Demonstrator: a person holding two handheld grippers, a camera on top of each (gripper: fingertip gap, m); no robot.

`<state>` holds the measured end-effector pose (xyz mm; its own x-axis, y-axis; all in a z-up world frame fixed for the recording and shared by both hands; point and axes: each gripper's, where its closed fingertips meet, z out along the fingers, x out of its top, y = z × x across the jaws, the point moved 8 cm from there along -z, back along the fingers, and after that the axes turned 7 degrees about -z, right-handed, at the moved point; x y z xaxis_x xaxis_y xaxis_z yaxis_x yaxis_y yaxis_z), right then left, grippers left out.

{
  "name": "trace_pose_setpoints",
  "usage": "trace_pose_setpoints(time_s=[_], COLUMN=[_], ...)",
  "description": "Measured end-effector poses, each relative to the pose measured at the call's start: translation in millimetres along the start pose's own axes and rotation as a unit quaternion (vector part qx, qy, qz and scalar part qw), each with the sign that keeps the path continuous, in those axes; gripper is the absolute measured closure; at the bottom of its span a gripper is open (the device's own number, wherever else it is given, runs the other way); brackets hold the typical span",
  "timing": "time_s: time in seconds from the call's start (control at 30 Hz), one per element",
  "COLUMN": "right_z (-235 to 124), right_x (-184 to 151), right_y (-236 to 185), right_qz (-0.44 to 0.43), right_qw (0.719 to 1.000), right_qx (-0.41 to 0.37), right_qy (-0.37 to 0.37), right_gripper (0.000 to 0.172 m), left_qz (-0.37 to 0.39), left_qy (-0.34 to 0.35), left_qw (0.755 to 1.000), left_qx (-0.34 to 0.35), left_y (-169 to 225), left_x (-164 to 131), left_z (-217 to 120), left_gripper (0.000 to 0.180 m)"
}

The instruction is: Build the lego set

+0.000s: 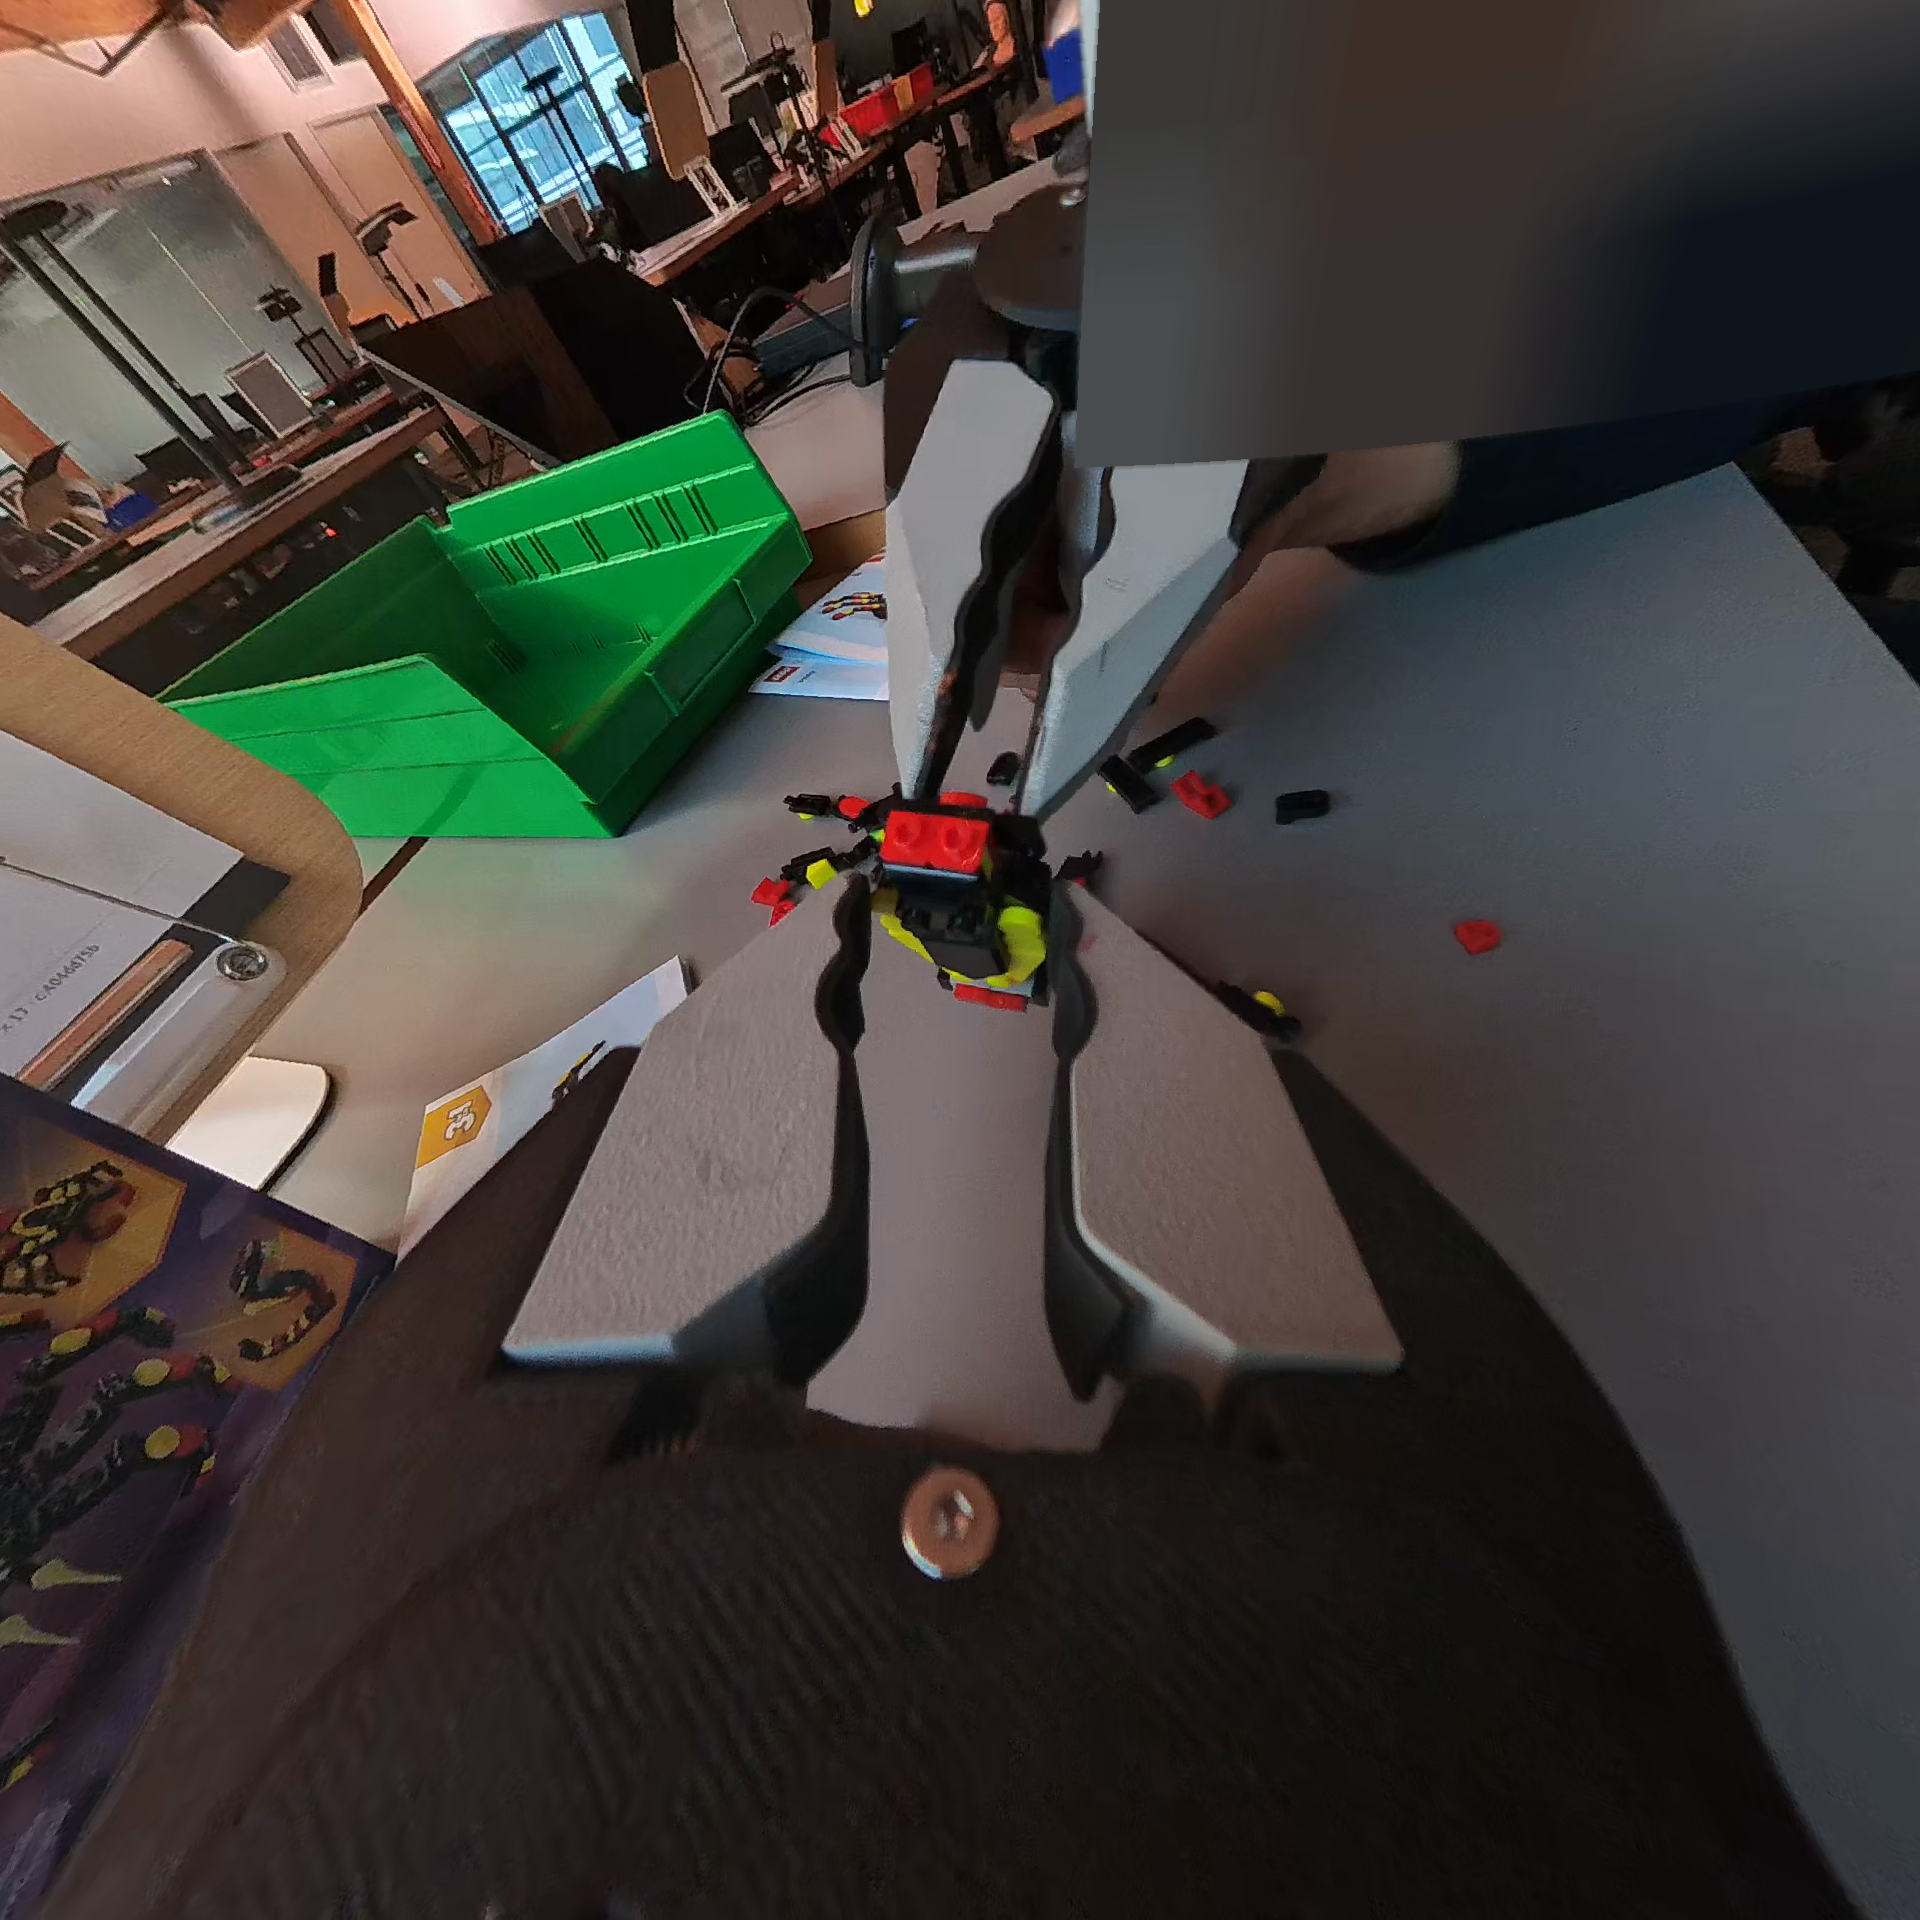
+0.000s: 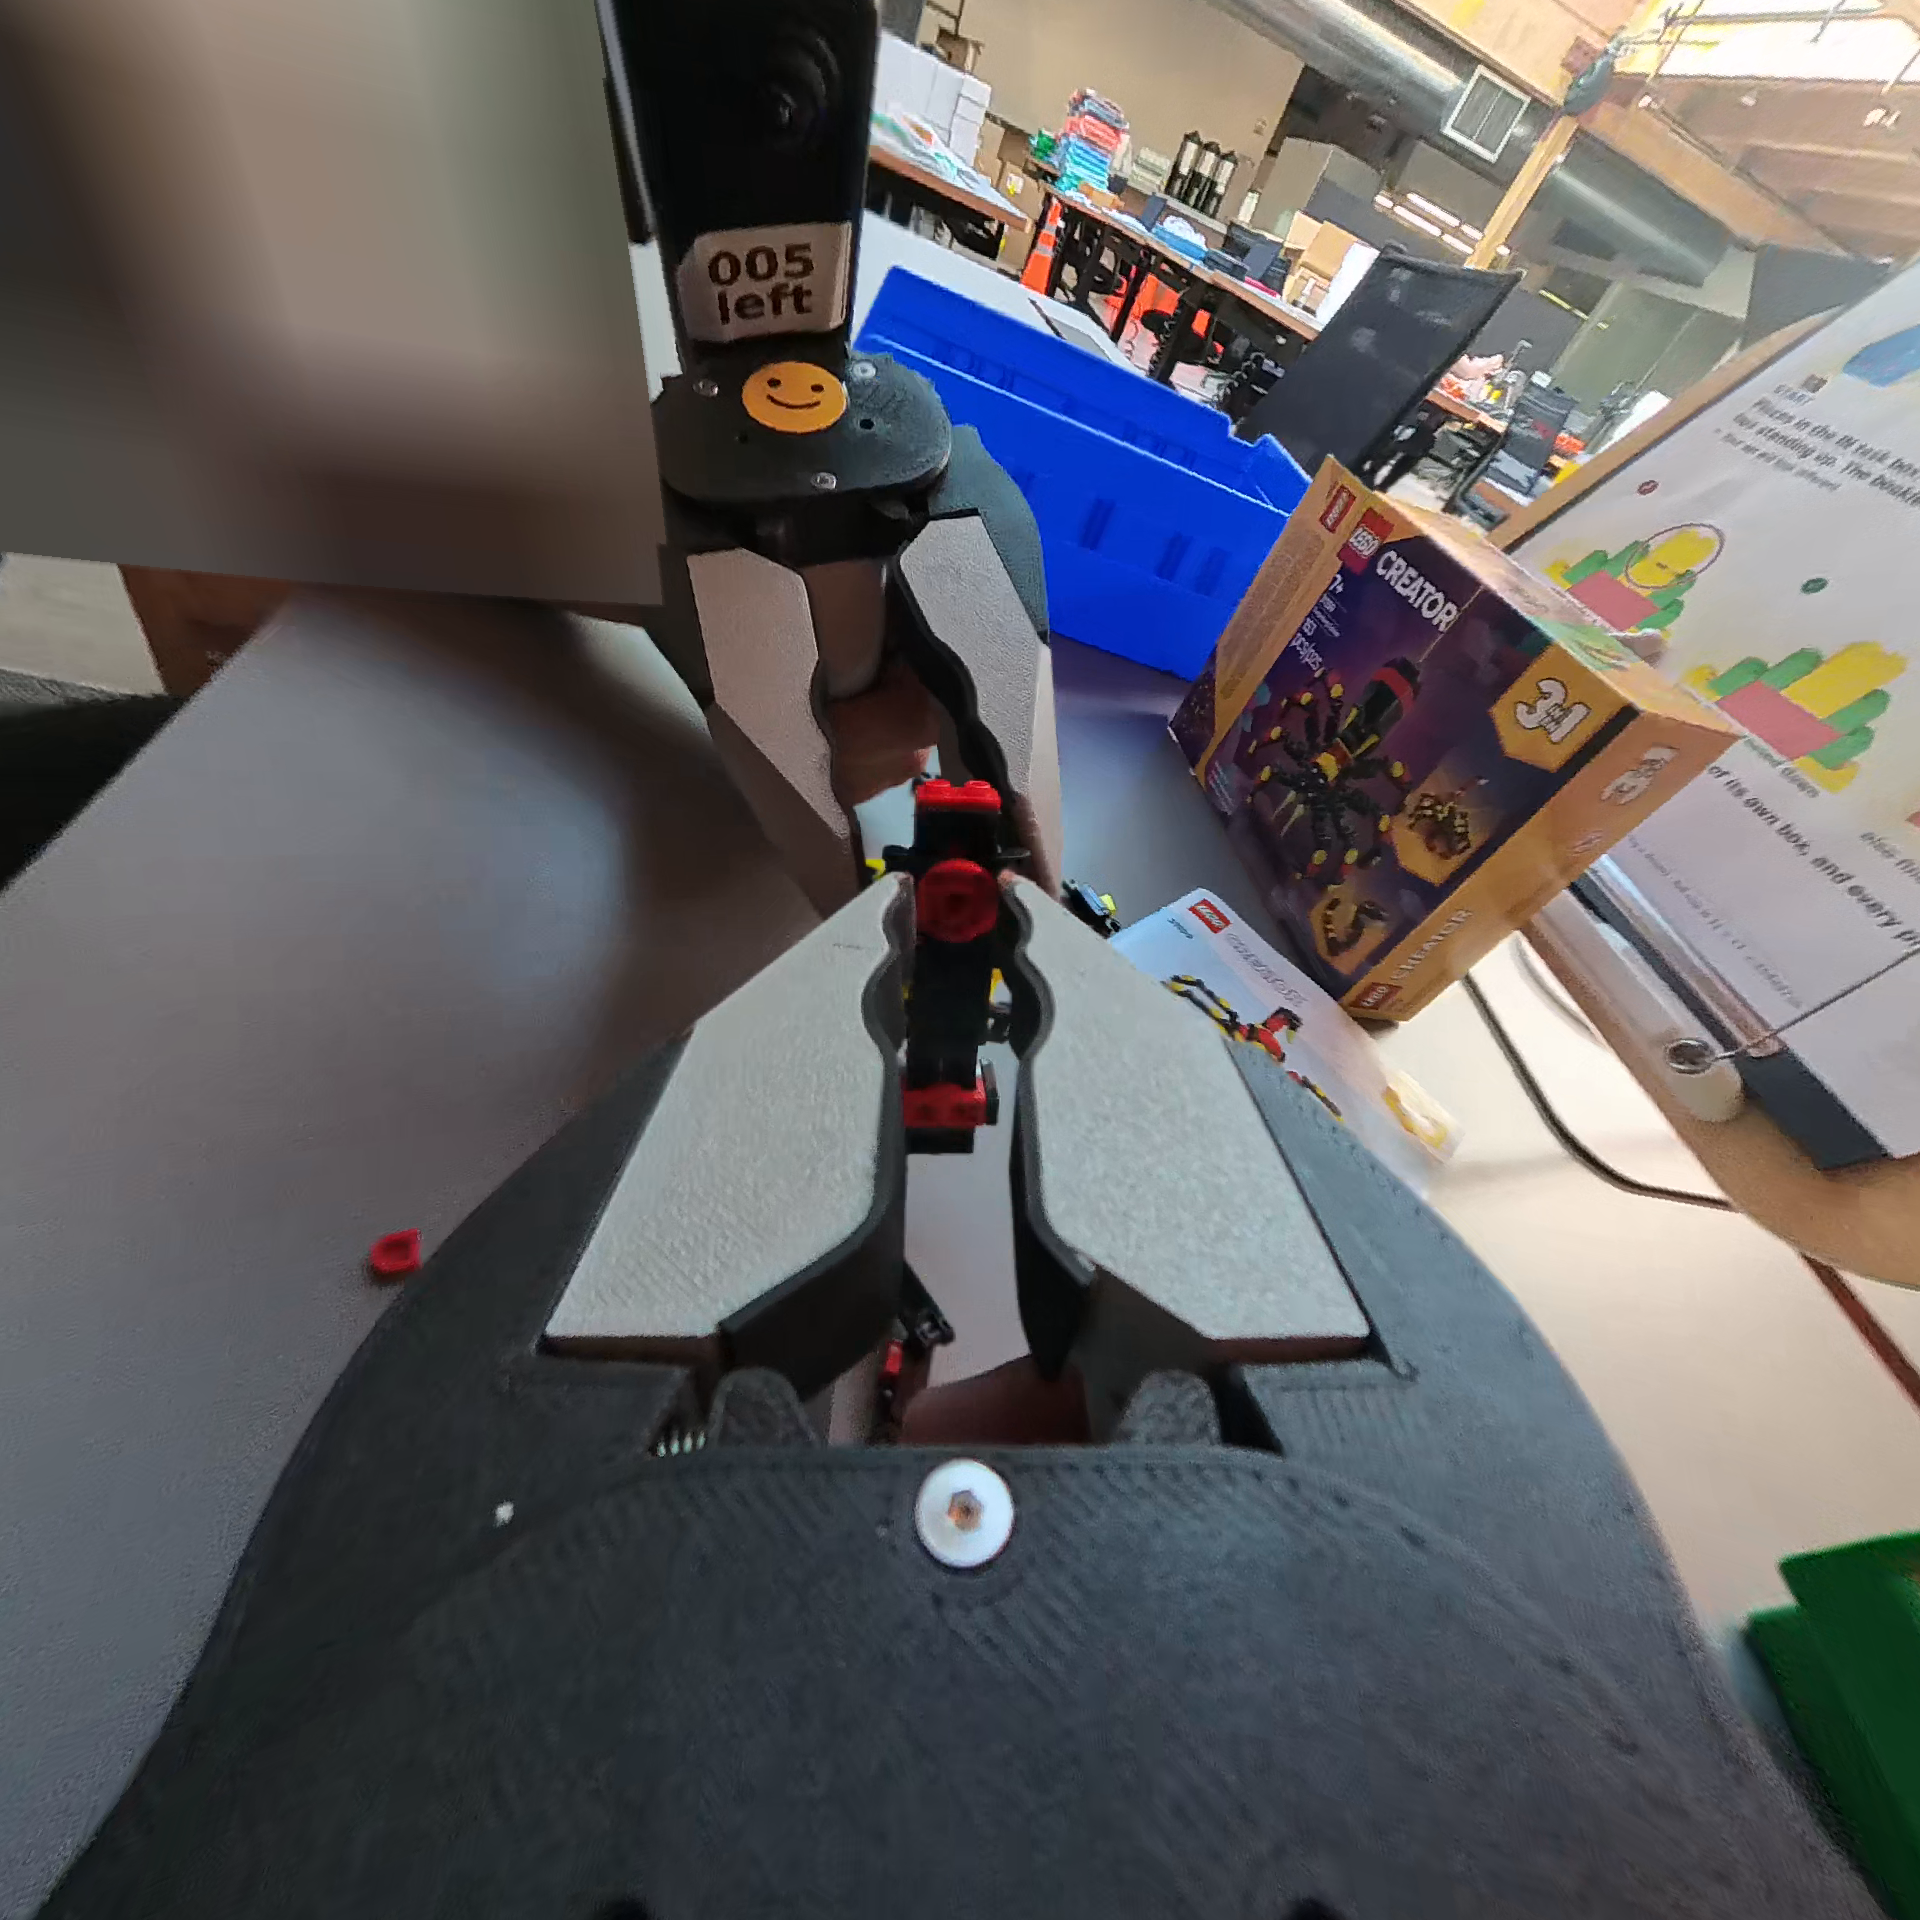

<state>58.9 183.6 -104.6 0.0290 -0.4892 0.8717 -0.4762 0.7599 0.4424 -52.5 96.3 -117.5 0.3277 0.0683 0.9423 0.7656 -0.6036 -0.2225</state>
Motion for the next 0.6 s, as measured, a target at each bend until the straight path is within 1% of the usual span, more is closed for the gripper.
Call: trace_pose_setpoints(time_s=[0.13, 0.3, 0.37, 0.4, 0.43, 0.47, 0.5, 0.53, 0.57, 0.6], right_z=[2.5, 7.8, 10.1, 10.6, 9.9, 5.5, -3.3, -14.3, -25.3, -33.3], right_x=[1.1, -3.9, -2.6, -1.9, -1.5, 0.5, 3.6, 8.1, 12.7, 14.7], right_y=[-3.3, -10.1, -8.6, -6.0, -2.4, 7.4, 20.2, 32.1, 41.6, 47.2], right_qz=[-0.024, -0.106, -0.104, -0.095, -0.086, -0.084, -0.097, -0.096, -0.075, -0.044], right_qw=[1.000, 0.992, 0.991, 0.991, 0.991, 0.986, 0.974, 0.964, 0.962, 0.965], right_qx=[-0.010, -0.034, -0.040, -0.044, -0.054, -0.115, -0.184, -0.232, -0.257, -0.255], right_qy=[-0.009, -0.052, -0.073, -0.082, -0.090, -0.090, -0.090, -0.084, -0.060, -0.032], right_gripper=[0.159, 0.160, 0.160, 0.160, 0.164, 0.168, 0.171, 0.172, 0.172, 0.172], left_qz=[0.004, 0.034, 0.048, 0.046, 0.037, 0.020, 0.008, 0.005, 0.004, 0.004], left_qy=[-0.007, -0.042, -0.046, -0.044, -0.040, -0.045, -0.059, -0.065, -0.063, -0.061], left_qw=[1.000, 0.998, 0.997, 0.997, 0.997, 0.996, 0.996, 0.995, 0.995, 0.995], left_qx=[-0.001, 0.014, 0.030, 0.039, 0.052, 0.074, 0.068, 0.076, 0.081, 0.081], left_y=[0.3, 0.8, -0.6, -2.4, -5.7, -11.8, -13.8, -16.2, -17.5, -17.6], left_x=[-1.0, -7.0, -8.5, -8.4, -7.5, -7.9, -10.2, -11.4, -11.5, -11.3], left_z=[0.2, 3.0, 3.2, 3.2, 3.1, 2.6, 2.7, 2.1, 1.2, 0.9], left_gripper=[0.148, 0.149, 0.149, 0.148, 0.148, 0.148, 0.148, 0.148, 0.148, 0.148])
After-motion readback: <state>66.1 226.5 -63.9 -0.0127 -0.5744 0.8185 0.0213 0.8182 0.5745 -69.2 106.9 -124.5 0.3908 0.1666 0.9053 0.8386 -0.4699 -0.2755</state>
